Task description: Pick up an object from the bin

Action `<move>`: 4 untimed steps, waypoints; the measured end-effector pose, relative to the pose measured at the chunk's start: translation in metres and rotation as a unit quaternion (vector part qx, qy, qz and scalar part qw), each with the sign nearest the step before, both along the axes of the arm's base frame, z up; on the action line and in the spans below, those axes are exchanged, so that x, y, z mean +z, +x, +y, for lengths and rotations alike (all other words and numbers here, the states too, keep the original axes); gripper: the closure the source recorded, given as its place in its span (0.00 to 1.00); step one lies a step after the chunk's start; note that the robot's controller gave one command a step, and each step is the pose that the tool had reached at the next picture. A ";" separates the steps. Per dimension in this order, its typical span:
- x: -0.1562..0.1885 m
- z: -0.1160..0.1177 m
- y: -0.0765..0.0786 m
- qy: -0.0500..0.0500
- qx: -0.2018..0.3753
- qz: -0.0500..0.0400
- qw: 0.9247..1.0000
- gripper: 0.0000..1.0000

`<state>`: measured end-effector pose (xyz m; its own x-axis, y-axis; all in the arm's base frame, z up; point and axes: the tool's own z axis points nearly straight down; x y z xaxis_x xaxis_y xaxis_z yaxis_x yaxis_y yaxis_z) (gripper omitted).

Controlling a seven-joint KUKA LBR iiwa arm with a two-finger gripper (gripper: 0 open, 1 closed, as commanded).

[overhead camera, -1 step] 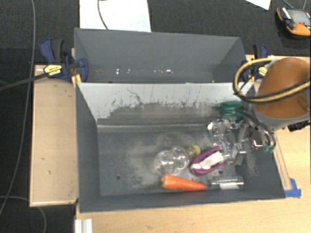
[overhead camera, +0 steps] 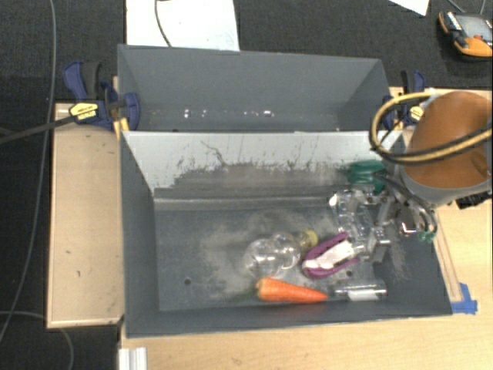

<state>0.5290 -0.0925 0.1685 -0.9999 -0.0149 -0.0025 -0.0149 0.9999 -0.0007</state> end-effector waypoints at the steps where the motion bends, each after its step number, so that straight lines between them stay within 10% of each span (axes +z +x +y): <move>1: -0.003 -0.001 -0.002 0.000 0.010 -0.002 1.000 0.00; 2: -0.065 0.001 0.003 0.001 0.149 0.001 0.989 0.00; 3: -0.095 -0.019 -0.005 -0.003 0.300 -0.005 0.954 0.00; 4: 0.085 0.013 0.016 0.000 0.174 -0.002 0.985 1.00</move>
Offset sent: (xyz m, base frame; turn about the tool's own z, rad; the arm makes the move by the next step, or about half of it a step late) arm 0.0032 0.0007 -0.0626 -0.2998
